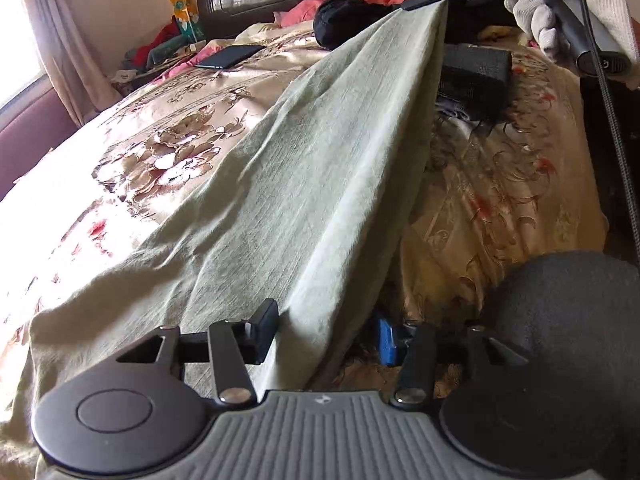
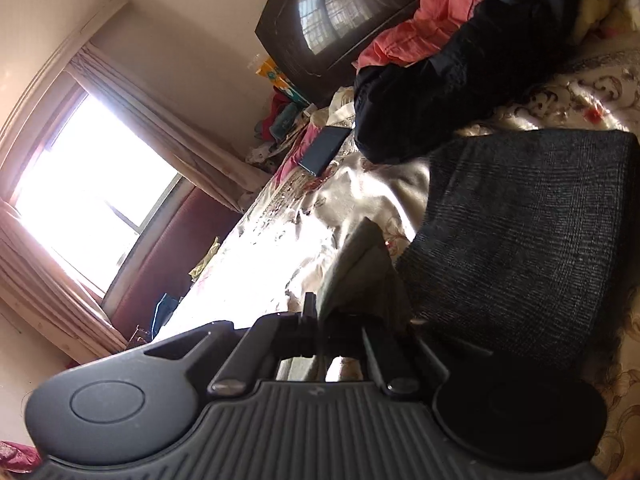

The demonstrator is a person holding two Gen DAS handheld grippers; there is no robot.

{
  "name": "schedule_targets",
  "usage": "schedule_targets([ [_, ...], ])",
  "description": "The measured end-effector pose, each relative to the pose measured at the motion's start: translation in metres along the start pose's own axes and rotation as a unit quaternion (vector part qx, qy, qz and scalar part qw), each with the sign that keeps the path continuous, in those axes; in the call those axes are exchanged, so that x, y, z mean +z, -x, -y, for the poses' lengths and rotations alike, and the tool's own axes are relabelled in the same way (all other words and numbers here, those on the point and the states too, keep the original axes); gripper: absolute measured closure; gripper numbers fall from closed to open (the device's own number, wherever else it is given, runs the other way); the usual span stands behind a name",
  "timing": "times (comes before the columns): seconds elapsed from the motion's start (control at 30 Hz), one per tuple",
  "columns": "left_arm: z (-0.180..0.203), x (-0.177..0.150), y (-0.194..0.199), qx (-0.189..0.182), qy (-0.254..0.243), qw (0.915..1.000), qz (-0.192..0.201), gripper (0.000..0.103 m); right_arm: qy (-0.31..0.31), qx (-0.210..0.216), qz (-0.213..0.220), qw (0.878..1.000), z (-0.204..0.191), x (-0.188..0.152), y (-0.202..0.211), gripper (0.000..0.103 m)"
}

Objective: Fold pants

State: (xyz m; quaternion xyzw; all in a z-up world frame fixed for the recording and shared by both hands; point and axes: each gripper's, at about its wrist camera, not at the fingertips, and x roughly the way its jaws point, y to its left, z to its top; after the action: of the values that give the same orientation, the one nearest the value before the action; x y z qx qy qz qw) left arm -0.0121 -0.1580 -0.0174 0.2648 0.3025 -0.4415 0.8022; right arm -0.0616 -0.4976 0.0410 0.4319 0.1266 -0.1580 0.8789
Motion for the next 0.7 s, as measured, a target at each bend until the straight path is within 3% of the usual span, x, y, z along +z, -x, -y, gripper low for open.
schedule_targets([
  [0.1, -0.007, -0.001, 0.003, -0.004, 0.030, 0.9996, 0.001, 0.041, -0.001, -0.056, -0.045, 0.997, 0.002, 0.000, -0.017, 0.099],
  [0.17, -0.013, -0.009, 0.005, -0.015, 0.044, 0.9988, -0.012, 0.040, -0.008, -0.023, -0.028, 0.999, -0.011, -0.002, -0.007, 0.099],
  [0.27, -0.028, -0.022, 0.025, -0.029, 0.091, 0.9954, -0.004, 0.040, 0.082, 0.015, -0.012, 0.996, -0.074, -0.010, 0.002, 0.099],
  [0.4, -0.064, -0.050, 0.082, 0.018, 0.174, 0.9839, 0.036, 0.040, 0.235, 0.080, -0.046, 0.968, -0.177, -0.058, -0.005, 0.099],
  [0.47, -0.084, -0.072, 0.113, 0.059, 0.216, 0.9734, 0.049, 0.040, 0.304, 0.119, -0.083, 0.941, -0.225, -0.105, -0.017, 0.099],
  [0.6, -0.115, -0.122, 0.171, 0.139, 0.287, 0.9458, 0.062, 0.039, 0.422, 0.179, -0.157, 0.875, -0.295, -0.222, -0.039, 0.099],
  [0.7, -0.130, -0.162, 0.203, 0.175, 0.342, 0.9209, 0.064, 0.039, 0.527, 0.215, -0.188, 0.800, -0.329, -0.332, -0.041, 0.099],
])
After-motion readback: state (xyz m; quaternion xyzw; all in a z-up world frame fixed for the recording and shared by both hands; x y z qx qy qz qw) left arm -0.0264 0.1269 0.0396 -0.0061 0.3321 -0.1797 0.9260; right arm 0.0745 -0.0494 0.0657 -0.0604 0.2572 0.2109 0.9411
